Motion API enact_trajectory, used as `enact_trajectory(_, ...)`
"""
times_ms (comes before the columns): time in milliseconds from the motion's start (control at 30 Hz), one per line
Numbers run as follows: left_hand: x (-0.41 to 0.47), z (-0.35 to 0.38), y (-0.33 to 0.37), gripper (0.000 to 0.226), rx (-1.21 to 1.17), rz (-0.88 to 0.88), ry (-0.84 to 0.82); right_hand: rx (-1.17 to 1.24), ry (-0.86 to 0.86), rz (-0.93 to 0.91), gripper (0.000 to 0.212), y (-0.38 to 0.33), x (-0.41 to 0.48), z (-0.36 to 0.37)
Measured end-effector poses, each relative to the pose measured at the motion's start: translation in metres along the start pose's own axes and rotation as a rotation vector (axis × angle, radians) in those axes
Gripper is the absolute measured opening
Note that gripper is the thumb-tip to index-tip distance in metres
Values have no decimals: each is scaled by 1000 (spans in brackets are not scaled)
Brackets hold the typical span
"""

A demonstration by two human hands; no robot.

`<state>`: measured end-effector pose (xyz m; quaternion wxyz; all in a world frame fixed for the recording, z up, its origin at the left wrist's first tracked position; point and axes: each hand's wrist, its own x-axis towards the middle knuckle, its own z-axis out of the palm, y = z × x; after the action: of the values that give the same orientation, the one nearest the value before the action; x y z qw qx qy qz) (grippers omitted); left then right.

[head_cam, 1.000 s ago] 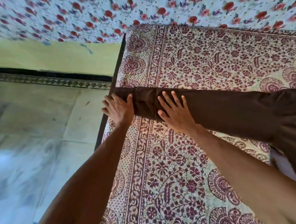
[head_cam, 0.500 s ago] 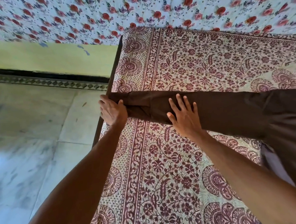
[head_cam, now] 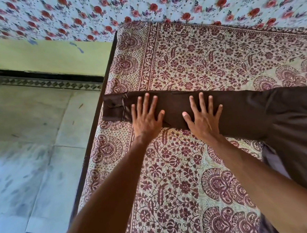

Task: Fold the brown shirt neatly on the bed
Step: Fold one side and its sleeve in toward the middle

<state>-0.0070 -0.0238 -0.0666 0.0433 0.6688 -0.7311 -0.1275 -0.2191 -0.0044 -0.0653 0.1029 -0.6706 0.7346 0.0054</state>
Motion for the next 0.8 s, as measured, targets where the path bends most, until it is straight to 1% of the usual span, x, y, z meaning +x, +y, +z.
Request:
enact_trajectory(67,3,-6,-28,64,-11,-64,38,-10,-6,-58,71,-13,1,2)
enact_trajectory(133,1,-10,-47,62,-10,-61,37,-26,-36,-131,71,-27,2,4)
enact_trajectory(233,2,-10,-47,58,20,-95,37,-31,-121,-287,71,-44,3,1)
enact_trajectory(300,3,-12,-33,56,8,-184,59,69,-136,-400,64,-44,0,-7)
enact_trajectory(333,3,-14,-23,56,-4,-228,85,158,-91,-401,59,-38,-2,-11)
enact_trajectory(367,3,-17,-13,60,-20,-248,115,220,-7,-348,54,-27,-5,-14)
enact_trajectory(400,2,-20,-1,66,-42,-227,141,224,92,-238,52,-11,-9,-15)
enact_trajectory(433,0,-21,12,70,-71,-168,152,184,162,-93,52,9,-12,-15)
enact_trajectory(500,-6,-19,42,66,-140,-19,131,98,183,164,57,50,-18,-15)
enact_trajectory(533,-8,-16,58,60,-165,45,112,82,167,238,58,68,-21,-15)
enact_trajectory(600,-10,-5,94,52,-206,138,65,99,188,299,55,97,-25,-19)
enact_trajectory(700,-11,13,155,55,-242,242,-13,106,322,379,48,134,-29,-31)
enact_trajectory(733,-10,19,176,56,-241,280,-31,99,313,396,48,147,-30,-33)
enact_trajectory(800,-8,32,222,57,-224,356,-76,84,197,363,52,174,-34,-35)
